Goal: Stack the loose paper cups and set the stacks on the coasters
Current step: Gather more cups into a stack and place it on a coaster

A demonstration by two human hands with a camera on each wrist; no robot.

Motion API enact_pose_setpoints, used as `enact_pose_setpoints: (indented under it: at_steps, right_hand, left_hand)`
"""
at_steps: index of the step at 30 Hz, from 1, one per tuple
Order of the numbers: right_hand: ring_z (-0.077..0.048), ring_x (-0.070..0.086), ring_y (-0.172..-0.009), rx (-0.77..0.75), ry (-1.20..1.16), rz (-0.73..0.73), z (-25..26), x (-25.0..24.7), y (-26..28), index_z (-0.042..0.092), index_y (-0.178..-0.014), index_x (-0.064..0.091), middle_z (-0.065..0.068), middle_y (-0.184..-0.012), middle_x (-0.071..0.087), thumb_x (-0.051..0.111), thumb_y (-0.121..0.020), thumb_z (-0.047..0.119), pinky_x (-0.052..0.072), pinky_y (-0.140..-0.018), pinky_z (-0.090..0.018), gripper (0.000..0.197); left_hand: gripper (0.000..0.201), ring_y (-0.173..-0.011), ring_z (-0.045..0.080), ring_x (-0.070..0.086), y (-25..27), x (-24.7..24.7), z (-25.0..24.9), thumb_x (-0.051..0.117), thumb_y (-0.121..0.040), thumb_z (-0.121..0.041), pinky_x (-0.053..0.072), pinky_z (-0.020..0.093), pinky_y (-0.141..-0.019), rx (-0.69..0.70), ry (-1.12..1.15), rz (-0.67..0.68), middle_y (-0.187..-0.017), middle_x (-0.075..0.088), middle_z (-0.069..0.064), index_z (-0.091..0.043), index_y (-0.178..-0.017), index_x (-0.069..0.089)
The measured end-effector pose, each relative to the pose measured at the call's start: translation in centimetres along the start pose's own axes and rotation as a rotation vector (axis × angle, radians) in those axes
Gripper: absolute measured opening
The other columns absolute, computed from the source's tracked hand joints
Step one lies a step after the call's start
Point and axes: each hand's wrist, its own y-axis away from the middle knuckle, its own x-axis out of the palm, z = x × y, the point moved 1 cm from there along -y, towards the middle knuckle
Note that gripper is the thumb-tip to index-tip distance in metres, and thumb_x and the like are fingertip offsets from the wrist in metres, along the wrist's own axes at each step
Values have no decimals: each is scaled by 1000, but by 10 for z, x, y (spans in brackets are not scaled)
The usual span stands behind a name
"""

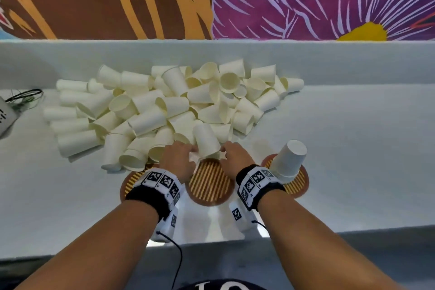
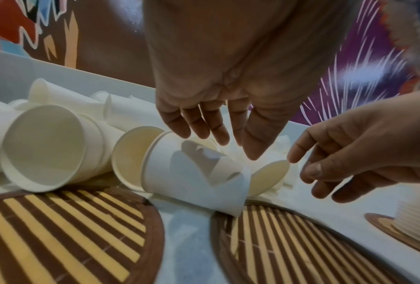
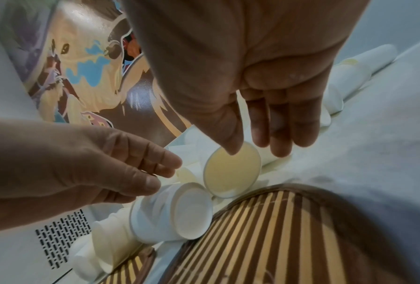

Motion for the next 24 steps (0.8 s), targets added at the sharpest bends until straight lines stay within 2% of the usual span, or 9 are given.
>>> enact_pose_setpoints:
  at_steps: [3, 9, 12, 15, 18, 20, 22, 24]
  right_hand:
    - [-29, 55, -105, 65, -22, -62, 5, 8, -3, 18, -122, 41, -8, -123, 43, 50, -92, 13, 47, -88, -38, 32]
    - [-31, 54, -102, 129, -29, -132, 14, 18, -9, 19, -121, 38, -9, -119, 40, 54, -89, 14, 50, -89, -45, 36]
    - [-33, 54, -98, 96, -6, -150, 16, 14, -14, 16, -116, 42, -10, -118, 40, 54, -89, 12, 50, -86, -44, 29]
    - [-33, 55, -92, 37, -15, -233, 18, 3, -16, 11, -106, 49, -11, -114, 44, 51, -92, 17, 50, -82, -43, 15]
    - [-30, 56, -87, -13, -36, -335, 21, -18, -15, 9, -96, 51, -11, -102, 52, 47, -95, 19, 49, -77, -41, 11]
    - [-28, 56, -85, -25, -63, -359, 24, -31, -15, 12, -90, 49, -8, -93, 55, 48, -94, 17, 45, -73, -36, 7]
    - [-26, 56, -85, -42, -93, -359, 28, -41, -15, 13, -89, 50, -6, -87, 57, 51, -93, 16, 44, -71, -34, 6]
    - [-25, 57, -87, -55, -150, -347, 32, -44, -15, 11, -92, 55, -7, -90, 62, 54, -92, 17, 48, -76, -36, 6]
  left_hand:
    - [46, -119, 28, 46, -6, 1, 9, 63, -84, -22, 38, 37, -103, 46, -32, 26, -132, 49, 6, -29, -129, 56]
    - [47, -121, 28, 42, -8, 2, 17, 60, -86, -21, 35, 36, -101, 119, -58, 34, -135, 49, 4, -28, -132, 55]
    - [48, -122, 29, 41, -8, 1, 16, 60, -85, -22, 35, 36, -101, 119, -58, 53, -135, 48, 4, -28, -133, 53]
    - [53, -122, 30, 41, -8, -4, 15, 62, -85, -24, 33, 36, -102, 112, -12, 43, -136, 47, 5, -27, -136, 49]
    - [70, -126, 28, 40, -10, -7, 7, 70, -80, -31, 28, 36, -106, 173, 52, 10, -139, 45, 6, -23, -142, 41]
    - [87, -132, 25, 36, -13, -7, 2, 76, -73, -36, 25, 37, -110, 214, 111, -14, -146, 38, 3, -22, -147, 32]
    - [97, -134, 24, 37, -16, -8, -5, 80, -66, -39, 28, 38, -111, 230, 209, -49, -148, 39, 2, -21, -148, 30]
    - [91, -123, 19, 50, -19, -9, -10, 83, -60, -44, 40, 41, -104, 248, 304, -71, -135, 53, -2, -25, -140, 42]
